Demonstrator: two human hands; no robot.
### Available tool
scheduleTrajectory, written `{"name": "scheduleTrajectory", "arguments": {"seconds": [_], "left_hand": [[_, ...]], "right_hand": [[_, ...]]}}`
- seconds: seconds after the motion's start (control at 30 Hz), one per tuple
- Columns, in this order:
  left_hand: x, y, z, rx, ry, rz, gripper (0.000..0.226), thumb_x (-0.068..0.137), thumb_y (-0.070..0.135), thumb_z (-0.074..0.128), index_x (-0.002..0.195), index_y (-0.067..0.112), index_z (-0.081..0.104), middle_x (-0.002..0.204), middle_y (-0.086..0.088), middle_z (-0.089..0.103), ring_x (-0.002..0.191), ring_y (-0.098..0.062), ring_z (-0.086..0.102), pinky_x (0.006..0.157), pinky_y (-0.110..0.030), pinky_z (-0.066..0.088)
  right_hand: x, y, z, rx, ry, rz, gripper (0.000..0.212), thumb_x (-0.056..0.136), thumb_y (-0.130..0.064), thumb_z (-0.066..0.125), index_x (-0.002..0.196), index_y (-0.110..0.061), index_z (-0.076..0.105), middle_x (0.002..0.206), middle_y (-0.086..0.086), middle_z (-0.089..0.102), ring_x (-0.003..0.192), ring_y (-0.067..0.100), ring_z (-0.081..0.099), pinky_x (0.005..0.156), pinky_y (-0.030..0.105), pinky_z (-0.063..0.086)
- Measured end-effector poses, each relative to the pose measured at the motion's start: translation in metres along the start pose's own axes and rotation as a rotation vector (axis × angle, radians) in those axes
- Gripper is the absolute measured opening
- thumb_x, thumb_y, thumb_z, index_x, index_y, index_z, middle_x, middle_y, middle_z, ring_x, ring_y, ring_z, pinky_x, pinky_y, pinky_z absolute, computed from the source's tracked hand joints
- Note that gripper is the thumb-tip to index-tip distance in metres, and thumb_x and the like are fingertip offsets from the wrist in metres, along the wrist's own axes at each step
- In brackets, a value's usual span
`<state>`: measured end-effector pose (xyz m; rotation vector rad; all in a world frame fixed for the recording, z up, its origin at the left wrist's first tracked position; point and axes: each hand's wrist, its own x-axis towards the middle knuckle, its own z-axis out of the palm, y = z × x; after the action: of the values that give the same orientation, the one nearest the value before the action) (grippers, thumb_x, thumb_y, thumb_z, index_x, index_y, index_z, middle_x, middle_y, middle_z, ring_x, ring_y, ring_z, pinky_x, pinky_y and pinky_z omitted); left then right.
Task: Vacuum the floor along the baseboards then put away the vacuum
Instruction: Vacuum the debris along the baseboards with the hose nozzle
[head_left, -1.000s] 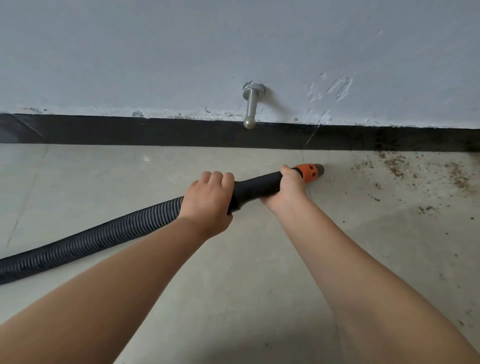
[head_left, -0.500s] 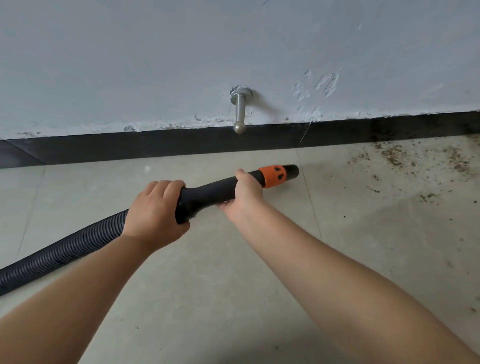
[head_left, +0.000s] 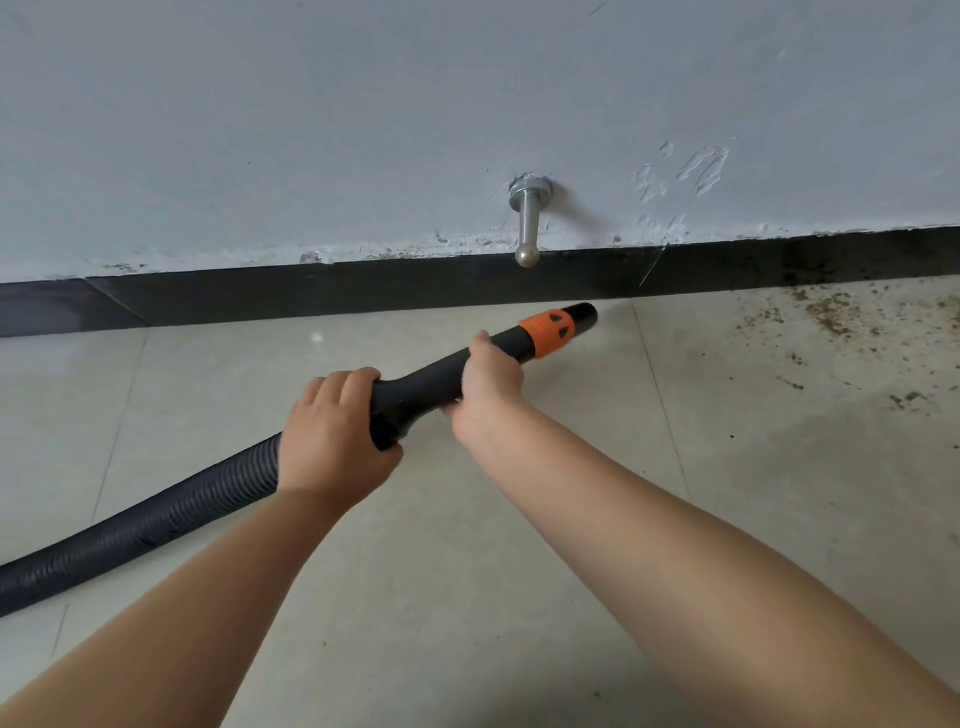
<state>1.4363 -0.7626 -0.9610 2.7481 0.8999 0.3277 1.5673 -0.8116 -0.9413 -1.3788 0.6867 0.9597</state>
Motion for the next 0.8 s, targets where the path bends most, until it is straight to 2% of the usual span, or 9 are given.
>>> {"name": "scheduleTrajectory", "arguments": {"seconds": [0.13, 0.23, 0.33, 0.6, 0.7, 0.8], "left_hand": [[-0.015, -0.026, -0.012, 0.045, 0.027, -0.043, 0.049, 0.048, 0.008, 0.078, 0.092, -0.004, 0.06, 0.076, -0.018, 0.063, 0.065, -0.04, 0.058, 0.059, -0.041, 0.049], [-0.02, -0.031, -0.013, 0.08, 0.02, -0.061, 0.052, 0.044, 0.004, 0.081, 0.09, -0.004, 0.06, 0.074, -0.018, 0.062, 0.064, -0.041, 0.058, 0.057, -0.043, 0.049], [-0.018, -0.023, -0.009, 0.081, -0.016, -0.085, 0.058, 0.036, -0.002, 0.083, 0.089, -0.005, 0.061, 0.074, -0.019, 0.062, 0.064, -0.041, 0.059, 0.056, -0.044, 0.049], [0.009, 0.028, 0.011, 0.041, -0.112, -0.039, 0.054, 0.037, 0.004, 0.084, 0.084, -0.004, 0.06, 0.071, -0.018, 0.06, 0.062, -0.038, 0.057, 0.052, -0.037, 0.046], [0.02, 0.05, 0.012, 0.025, -0.126, -0.018, 0.049, 0.056, 0.009, 0.078, 0.1, -0.003, 0.059, 0.089, -0.018, 0.06, 0.081, -0.039, 0.056, 0.067, -0.039, 0.043], [0.034, 0.081, 0.019, 0.071, -0.164, 0.004, 0.043, 0.081, 0.022, 0.06, 0.119, 0.009, 0.044, 0.114, -0.007, 0.05, 0.106, -0.028, 0.044, 0.084, -0.032, 0.034]], "right_hand": [[-0.011, 0.017, 0.019, -0.041, -0.092, 0.074, 0.055, 0.092, -0.027, 0.056, 0.139, -0.01, 0.032, 0.131, 0.014, 0.049, 0.117, 0.034, 0.05, 0.098, 0.051, 0.044], [-0.009, 0.027, 0.021, -0.053, -0.129, 0.109, 0.054, 0.091, -0.027, 0.056, 0.137, -0.011, 0.034, 0.129, 0.014, 0.051, 0.115, 0.034, 0.052, 0.097, 0.051, 0.046], [-0.003, 0.025, 0.014, -0.023, -0.144, 0.109, 0.047, 0.091, -0.027, 0.057, 0.131, -0.011, 0.039, 0.124, 0.014, 0.053, 0.112, 0.034, 0.053, 0.092, 0.05, 0.049], [0.021, -0.023, -0.018, 0.042, -0.15, 0.064, 0.047, 0.092, -0.028, 0.057, 0.13, -0.008, 0.039, 0.123, 0.018, 0.052, 0.112, 0.037, 0.053, 0.091, 0.052, 0.048], [0.025, -0.037, -0.037, 0.09, -0.136, 0.026, 0.045, 0.093, -0.027, 0.057, 0.129, -0.006, 0.039, 0.124, 0.019, 0.053, 0.112, 0.037, 0.054, 0.087, 0.05, 0.048], [0.031, -0.056, -0.062, 0.145, -0.11, -0.035, 0.047, 0.093, -0.025, 0.056, 0.132, -0.003, 0.038, 0.122, 0.02, 0.054, 0.107, 0.036, 0.056, 0.078, 0.047, 0.047]]}}
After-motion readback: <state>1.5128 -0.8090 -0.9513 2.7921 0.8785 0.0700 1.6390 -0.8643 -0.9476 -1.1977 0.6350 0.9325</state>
